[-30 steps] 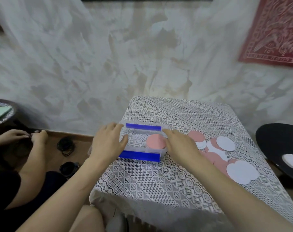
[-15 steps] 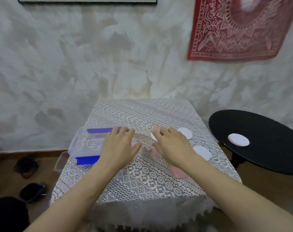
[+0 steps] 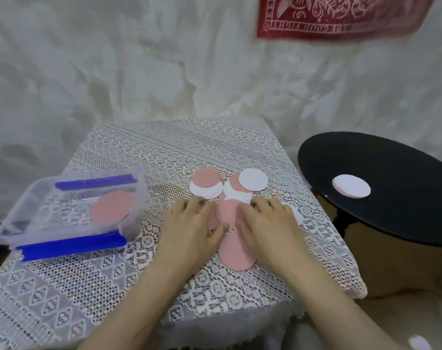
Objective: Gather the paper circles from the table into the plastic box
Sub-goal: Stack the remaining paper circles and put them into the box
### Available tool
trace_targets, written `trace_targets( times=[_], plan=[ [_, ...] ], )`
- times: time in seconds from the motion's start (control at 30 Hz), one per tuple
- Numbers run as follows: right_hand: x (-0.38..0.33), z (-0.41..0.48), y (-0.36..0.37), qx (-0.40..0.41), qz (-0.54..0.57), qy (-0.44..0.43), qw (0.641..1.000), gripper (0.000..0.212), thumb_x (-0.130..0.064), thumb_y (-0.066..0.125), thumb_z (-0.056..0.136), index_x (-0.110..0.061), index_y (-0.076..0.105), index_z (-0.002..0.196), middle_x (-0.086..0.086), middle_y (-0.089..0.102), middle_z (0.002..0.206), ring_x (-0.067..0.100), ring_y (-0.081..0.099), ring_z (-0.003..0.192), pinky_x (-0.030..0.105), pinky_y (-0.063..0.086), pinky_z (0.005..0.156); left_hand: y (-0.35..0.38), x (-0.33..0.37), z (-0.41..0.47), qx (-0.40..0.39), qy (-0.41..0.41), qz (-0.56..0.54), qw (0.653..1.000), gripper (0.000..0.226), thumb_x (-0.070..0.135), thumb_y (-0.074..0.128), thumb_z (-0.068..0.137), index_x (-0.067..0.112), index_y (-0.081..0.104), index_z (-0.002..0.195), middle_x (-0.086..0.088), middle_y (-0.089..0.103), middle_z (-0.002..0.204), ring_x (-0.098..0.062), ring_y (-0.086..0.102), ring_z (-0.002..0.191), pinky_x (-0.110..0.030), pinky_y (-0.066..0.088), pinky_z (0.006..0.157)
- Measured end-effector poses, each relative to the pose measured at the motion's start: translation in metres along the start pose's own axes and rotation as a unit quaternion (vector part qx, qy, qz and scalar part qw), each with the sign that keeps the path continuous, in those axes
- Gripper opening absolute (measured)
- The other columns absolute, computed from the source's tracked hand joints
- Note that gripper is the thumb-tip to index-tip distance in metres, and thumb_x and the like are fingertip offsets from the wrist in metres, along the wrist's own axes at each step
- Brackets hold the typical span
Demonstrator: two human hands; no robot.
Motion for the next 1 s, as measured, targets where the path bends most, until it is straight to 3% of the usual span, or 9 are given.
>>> trace_targets(
  times=[0.13,0.23,0.33,0.57,0.7,0.9,1.0],
  plan=[
    [0.004,0.019,-0.005,-0.05,0.041,0.008,0.998,0.037,-0.048,0.042,0.1,-0.024,0.056,0.124,0.0,0.055,0.125,0.024,0.05,0.111,0.041,0.045,0.093,-0.002,-0.004,0.005,-0.006,0.009,-0.009,1.0,0.057,0.065,0.046,0.09,0.025,0.063,0.127,0.0,0.063,0.125,-0.027,0.054,0.106,-0.042,0.047,0.087],
    [0.005,0.032,-0.005,-0.087,0.064,0.015,0.994,0.045,-0.057,0.054,0.094,-0.024,0.054,0.125,0.0,0.053,0.121,0.025,0.052,0.109,0.039,0.046,0.086,-0.004,-0.007,0.008,-0.006,0.014,-0.016,1.0,0.056,0.063,0.044,0.091,0.024,0.065,0.123,-0.001,0.065,0.122,-0.027,0.055,0.101,-0.041,0.046,0.084],
    [0.003,0.036,-0.004,-0.114,0.082,0.026,0.99,0.051,-0.056,0.059,0.092,-0.025,0.054,0.131,0.001,0.052,0.123,0.025,0.053,0.112,0.042,0.049,0.091,-0.005,-0.011,0.006,-0.012,0.022,-0.026,0.999,0.055,0.061,0.04,0.092,0.024,0.064,0.125,-0.001,0.064,0.122,-0.026,0.054,0.099,-0.04,0.046,0.085],
    [-0.011,0.029,0.0,-0.086,0.125,0.039,0.988,0.051,-0.057,0.06,0.092,-0.025,0.057,0.131,0.001,0.052,0.123,0.026,0.056,0.109,0.042,0.05,0.089,-0.01,-0.022,-0.015,-0.022,0.006,-0.023,0.999,0.052,0.057,0.041,0.094,0.026,0.06,0.131,0.001,0.06,0.132,-0.025,0.05,0.109,-0.041,0.043,0.095],
    [-0.027,0.028,0.004,-0.06,0.142,0.035,0.988,0.048,-0.058,0.058,0.092,-0.025,0.059,0.127,0.001,0.052,0.122,0.027,0.057,0.107,0.041,0.051,0.085,-0.015,-0.025,-0.025,-0.014,-0.01,-0.019,1.0,0.051,0.058,0.044,0.095,0.025,0.062,0.129,0.003,0.06,0.133,-0.024,0.05,0.11,-0.039,0.043,0.093],
    [-0.027,0.037,0.01,-0.056,0.206,0.034,0.976,0.037,-0.042,0.055,0.098,-0.025,0.059,0.131,0.001,0.054,0.123,0.022,0.061,0.105,0.035,0.045,0.085,-0.014,-0.027,-0.027,-0.017,-0.021,-0.041,0.999,0.062,0.064,0.039,0.094,0.024,0.055,0.138,0.006,0.055,0.137,-0.021,0.047,0.116,-0.039,0.044,0.097],
    [-0.017,0.041,0.007,-0.055,0.273,0.039,0.96,0.03,-0.032,0.053,0.101,-0.026,0.062,0.129,-0.002,0.059,0.112,0.01,0.058,0.087,0.029,0.04,0.077,-0.012,-0.029,-0.023,-0.018,-0.014,-0.052,0.998,0.061,0.062,0.042,0.095,0.026,0.049,0.143,0.006,0.053,0.14,-0.021,0.046,0.121,-0.039,0.042,0.1]
  ],
)
Point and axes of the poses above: each hand's wrist, its own z-axis towards the middle knuckle, its own y-axis out of the palm, x = y × z, the point moved 4 cm from there along z, towards the middle knuckle
